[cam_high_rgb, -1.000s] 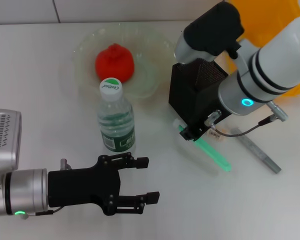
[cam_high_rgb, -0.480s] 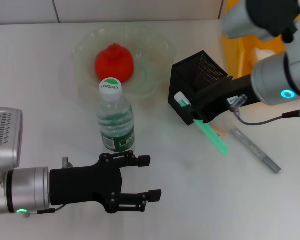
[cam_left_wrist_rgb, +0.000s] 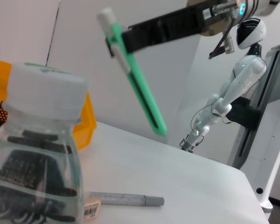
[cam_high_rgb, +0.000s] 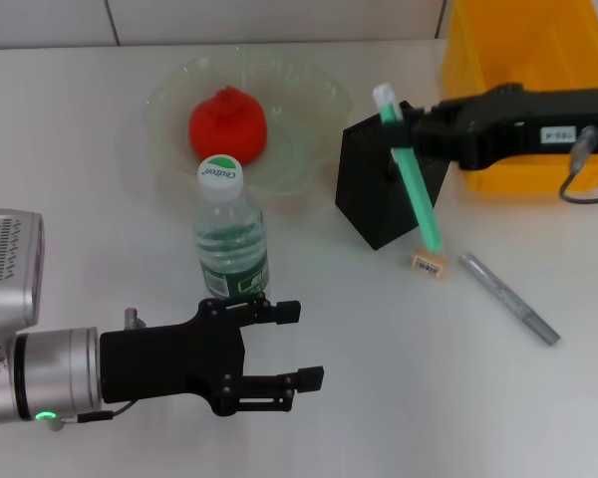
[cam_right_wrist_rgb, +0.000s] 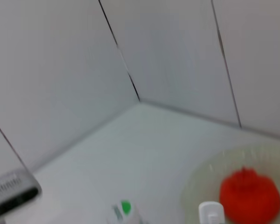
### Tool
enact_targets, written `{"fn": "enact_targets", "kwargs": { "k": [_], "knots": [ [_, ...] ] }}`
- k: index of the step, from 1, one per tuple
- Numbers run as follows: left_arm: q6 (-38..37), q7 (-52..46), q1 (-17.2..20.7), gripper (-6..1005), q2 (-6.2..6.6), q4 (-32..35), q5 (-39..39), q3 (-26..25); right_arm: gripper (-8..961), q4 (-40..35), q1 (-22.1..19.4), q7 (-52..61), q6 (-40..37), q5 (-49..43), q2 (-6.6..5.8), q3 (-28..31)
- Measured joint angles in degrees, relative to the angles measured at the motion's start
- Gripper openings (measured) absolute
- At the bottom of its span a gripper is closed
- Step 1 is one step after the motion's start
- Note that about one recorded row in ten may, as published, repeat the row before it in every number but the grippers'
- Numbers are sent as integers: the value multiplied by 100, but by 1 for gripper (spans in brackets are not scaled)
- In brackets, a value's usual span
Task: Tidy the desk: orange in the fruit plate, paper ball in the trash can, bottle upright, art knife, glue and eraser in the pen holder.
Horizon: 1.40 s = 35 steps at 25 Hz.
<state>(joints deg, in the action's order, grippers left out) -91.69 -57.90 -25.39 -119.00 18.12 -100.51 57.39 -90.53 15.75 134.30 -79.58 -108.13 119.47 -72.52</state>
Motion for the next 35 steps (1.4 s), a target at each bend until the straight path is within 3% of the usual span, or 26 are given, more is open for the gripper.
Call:
{"fn": "enact_targets", "kwargs": {
  "k": [4, 8, 14, 18, 22, 31, 35],
  "knots": [
    [2, -1, -3, 824, 0, -31, 73, 0, 218, 611, -185, -1164, 125, 1203, 6, 466],
    [3, -2, -11, 824, -9, -40, 79, 0, 222, 1821, -128, -2908, 322, 2582, 2, 761],
    [4, 14, -22, 824, -12, -170, 203, 0, 229, 3975, 396, -5467, 320, 4208, -8, 995],
    [11, 24, -30, 824, -9, -187, 285, 0, 233, 5053, 783, -6436, 324, 4618, -14, 1003],
    [25, 35, -50, 824, -1, -182, 500, 2, 238, 5477, 931, -6573, 376, 4667, -16, 1069],
    [49, 51, -83, 824, 1, -181, 493, 59, 248, 5501, 824, -6479, 155, 4639, -37, 1041],
    [29, 51, -82, 824, 7, -178, 484, 62, 360, 5437, 769, -6436, 26, 4639, -55, 1055]
  ]
}}
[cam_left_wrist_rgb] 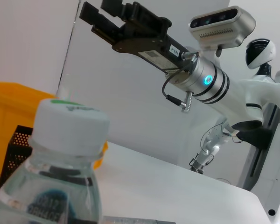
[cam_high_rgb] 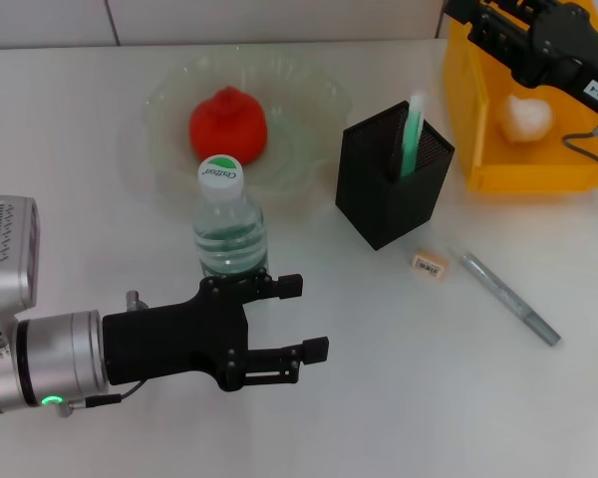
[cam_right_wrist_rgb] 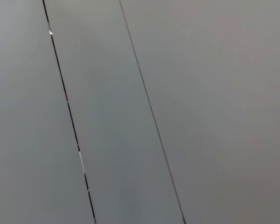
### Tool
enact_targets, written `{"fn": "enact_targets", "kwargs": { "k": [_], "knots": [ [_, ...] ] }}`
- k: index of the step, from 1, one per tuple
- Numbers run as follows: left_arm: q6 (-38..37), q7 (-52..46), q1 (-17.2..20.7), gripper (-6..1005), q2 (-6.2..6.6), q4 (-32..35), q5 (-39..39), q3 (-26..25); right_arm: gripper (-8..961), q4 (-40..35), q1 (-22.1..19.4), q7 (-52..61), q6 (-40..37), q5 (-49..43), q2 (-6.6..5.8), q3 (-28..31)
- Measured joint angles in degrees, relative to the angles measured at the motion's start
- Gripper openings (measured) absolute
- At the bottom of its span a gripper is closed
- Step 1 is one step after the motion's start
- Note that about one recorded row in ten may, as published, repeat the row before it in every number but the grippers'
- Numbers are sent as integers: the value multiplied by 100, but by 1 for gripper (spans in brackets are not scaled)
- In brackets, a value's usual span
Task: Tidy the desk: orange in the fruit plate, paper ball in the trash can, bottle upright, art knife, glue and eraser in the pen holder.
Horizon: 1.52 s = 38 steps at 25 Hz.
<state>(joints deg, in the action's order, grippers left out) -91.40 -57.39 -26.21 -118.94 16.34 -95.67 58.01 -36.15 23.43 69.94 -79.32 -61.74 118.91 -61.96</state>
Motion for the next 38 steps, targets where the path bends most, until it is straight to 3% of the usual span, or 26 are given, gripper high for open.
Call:
{"fn": "enact_targets", "kwargs": {
  "k": [4, 9, 14, 18, 21, 24, 26, 28, 31, 38],
  "knots": [
    [-11, 0, 17, 824, 1, 1, -10, 3, 473, -486, -129, 490, -140, -256, -71, -28],
    [-29, 7, 44, 824, -6, 1, -14, 9, 575, -2136, -343, 2460, -363, -1678, -279, 32],
    [-62, 9, 45, 824, -7, 1, -22, 10, 588, -3889, -185, 4692, -1743, -3556, -421, 646],
    [-75, 9, 18, 824, -6, 1, -23, 172, 582, -5056, 144, 5609, -2905, -5152, -422, 856],
    [-64, -7, -12, 824, -6, 1, -22, 290, 578, -5527, 351, 5797, -3336, -6243, -305, 828],
    [-56, -21, -23, 824, -6, 0, -23, 346, 574, -5622, 551, 5933, -3310, -7309, -36, 791],
    [-55, -21, -24, 824, -10, 0, -23, 360, 571, -5446, 612, 5982, -3068, -7709, 43, 596],
    [-61, -21, -23, 824, -15, -5, -22, 367, 568, -4958, 644, 6177, -2437, -7907, 29, 21],
    [-121, -43, -19, 824, -15, -17, -22, 381, 564, -4634, 706, 6285, -1862, -8116, 23, -375],
    [-163, -21, -4, 824, -18, -61, 1, 385, 555, -4266, 862, 6338, -1152, -8349, 24, -1025]
  ]
}}
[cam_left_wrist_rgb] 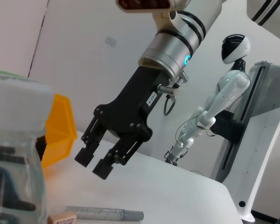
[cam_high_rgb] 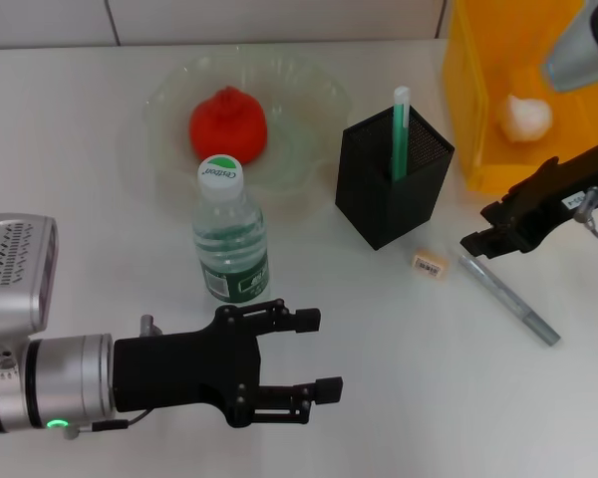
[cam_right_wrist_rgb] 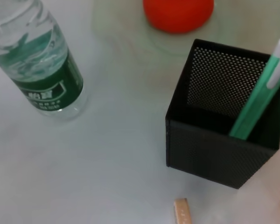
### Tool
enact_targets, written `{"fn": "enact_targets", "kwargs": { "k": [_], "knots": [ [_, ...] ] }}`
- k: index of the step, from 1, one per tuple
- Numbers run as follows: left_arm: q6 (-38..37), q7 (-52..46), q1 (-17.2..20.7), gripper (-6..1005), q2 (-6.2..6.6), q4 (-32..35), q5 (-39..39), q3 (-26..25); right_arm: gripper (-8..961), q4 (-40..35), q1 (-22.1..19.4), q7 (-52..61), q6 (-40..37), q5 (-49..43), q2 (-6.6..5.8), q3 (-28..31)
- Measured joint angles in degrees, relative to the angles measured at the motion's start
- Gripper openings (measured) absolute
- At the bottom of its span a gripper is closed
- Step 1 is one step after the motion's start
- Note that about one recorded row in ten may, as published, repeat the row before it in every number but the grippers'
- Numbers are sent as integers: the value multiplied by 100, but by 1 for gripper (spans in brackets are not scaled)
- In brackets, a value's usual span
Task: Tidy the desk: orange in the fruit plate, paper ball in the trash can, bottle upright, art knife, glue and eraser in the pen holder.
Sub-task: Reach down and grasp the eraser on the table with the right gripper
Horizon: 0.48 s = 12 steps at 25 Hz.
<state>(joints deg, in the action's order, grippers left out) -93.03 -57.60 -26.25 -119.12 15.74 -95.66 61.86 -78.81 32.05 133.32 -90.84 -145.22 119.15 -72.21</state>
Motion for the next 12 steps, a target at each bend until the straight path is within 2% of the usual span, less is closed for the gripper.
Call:
{"fn": "enact_targets", "kwargs": {
  "k": [2, 7, 12],
  "knots": [
    [0, 0, 0, 824, 0, 0, 0, 0, 552, 102, 45, 0, 62, -30, 3, -45],
    [-28, 19, 18, 824, -6, -130, 19, 1, 425, 685, 231, 2, 464, -133, 3, -374],
    [-36, 22, -5, 824, -6, -155, 21, 1, 421, 993, 331, 4, 733, -145, 13, -650]
  ]
}}
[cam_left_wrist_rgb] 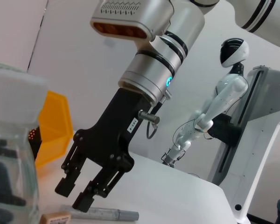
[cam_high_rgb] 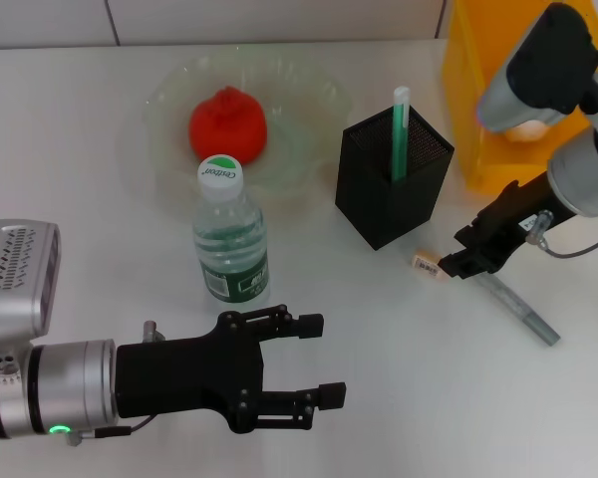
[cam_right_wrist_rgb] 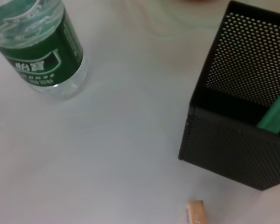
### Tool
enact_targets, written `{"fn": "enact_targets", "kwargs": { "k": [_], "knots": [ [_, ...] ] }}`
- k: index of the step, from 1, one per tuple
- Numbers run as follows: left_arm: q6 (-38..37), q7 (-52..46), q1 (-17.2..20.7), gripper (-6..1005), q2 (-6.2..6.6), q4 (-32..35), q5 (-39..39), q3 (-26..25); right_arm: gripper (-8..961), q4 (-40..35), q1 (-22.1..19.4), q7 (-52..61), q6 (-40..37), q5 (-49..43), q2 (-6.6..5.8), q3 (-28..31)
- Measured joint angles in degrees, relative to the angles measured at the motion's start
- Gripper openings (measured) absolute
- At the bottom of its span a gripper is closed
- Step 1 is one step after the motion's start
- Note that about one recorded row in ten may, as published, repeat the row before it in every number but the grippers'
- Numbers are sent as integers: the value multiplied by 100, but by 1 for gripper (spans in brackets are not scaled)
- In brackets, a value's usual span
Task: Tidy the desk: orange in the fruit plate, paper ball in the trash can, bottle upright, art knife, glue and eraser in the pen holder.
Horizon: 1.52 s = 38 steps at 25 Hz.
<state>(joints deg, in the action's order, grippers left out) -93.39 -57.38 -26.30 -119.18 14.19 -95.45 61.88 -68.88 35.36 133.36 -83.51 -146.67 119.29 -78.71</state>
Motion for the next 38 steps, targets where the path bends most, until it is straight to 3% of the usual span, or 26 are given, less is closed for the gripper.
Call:
{"fn": "enact_targets", "kwargs": {
  "k": [25, 31, 38],
  "knots": [
    [39, 26, 49, 824, 0, -100, 0, -16, 404, 535, 98, 230, 972, 148, 33, -827],
    [41, 74, 54, 824, 0, -143, 0, -26, 218, 558, 108, 272, 1000, 157, 34, -828],
    [38, 84, 55, 824, 0, -147, 0, -36, 154, 136, -120, 252, 857, 258, 12, -766]
  ]
}}
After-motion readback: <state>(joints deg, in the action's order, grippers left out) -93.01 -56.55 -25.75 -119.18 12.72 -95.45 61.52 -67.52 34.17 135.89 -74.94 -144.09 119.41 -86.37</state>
